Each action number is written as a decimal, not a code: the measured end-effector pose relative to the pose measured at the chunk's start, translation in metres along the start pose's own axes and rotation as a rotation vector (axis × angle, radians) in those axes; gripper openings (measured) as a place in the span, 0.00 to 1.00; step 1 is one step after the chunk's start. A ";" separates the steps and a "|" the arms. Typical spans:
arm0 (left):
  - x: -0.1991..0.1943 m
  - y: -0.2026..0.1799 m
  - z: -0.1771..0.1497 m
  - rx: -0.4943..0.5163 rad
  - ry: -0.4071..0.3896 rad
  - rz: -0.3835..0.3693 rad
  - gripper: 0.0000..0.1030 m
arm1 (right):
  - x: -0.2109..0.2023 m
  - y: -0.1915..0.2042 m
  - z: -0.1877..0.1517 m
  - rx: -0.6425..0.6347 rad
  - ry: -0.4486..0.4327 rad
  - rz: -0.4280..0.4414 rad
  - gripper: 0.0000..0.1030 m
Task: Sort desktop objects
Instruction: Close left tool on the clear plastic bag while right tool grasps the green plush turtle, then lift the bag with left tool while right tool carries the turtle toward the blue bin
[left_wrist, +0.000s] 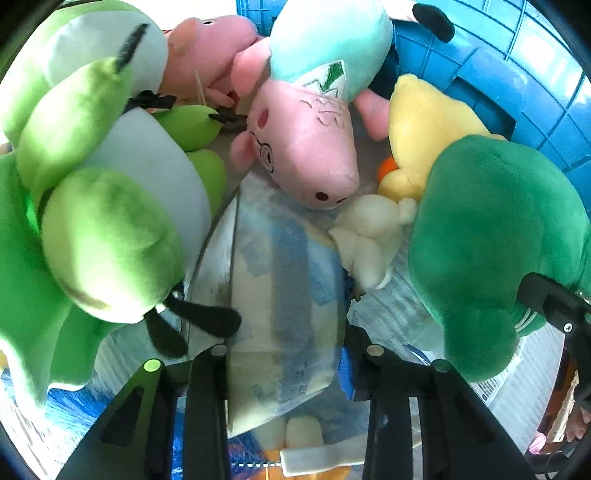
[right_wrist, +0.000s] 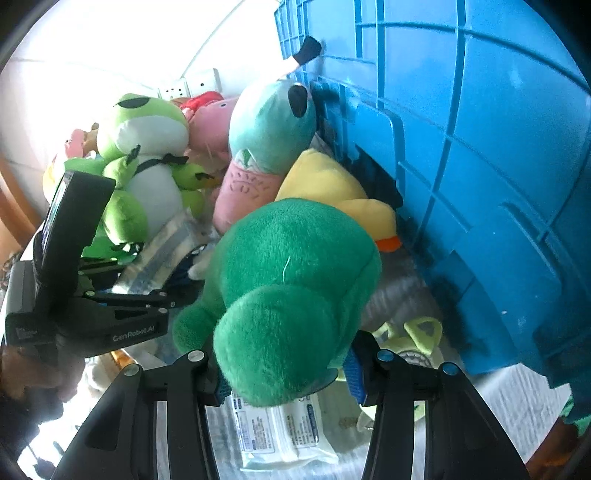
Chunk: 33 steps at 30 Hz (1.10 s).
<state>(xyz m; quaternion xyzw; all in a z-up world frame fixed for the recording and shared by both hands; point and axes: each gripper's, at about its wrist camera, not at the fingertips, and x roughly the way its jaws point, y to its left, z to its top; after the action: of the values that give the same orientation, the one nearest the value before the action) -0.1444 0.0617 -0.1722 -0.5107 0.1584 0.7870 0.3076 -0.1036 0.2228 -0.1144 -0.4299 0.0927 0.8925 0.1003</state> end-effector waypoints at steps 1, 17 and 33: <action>-0.003 -0.001 -0.004 -0.004 -0.003 -0.002 0.32 | -0.001 0.001 0.003 -0.001 -0.003 0.001 0.45; -0.058 -0.036 -0.064 -0.038 -0.045 -0.031 0.28 | -0.021 0.030 0.037 -0.004 -0.065 0.027 0.43; -0.105 0.049 -0.014 -0.009 -0.088 -0.034 0.28 | -0.052 0.036 0.051 -0.030 -0.138 0.048 0.42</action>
<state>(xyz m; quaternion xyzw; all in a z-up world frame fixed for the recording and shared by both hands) -0.1357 -0.0178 -0.0869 -0.4794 0.1326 0.8042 0.3254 -0.1192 0.1961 -0.0396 -0.3666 0.0828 0.9234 0.0785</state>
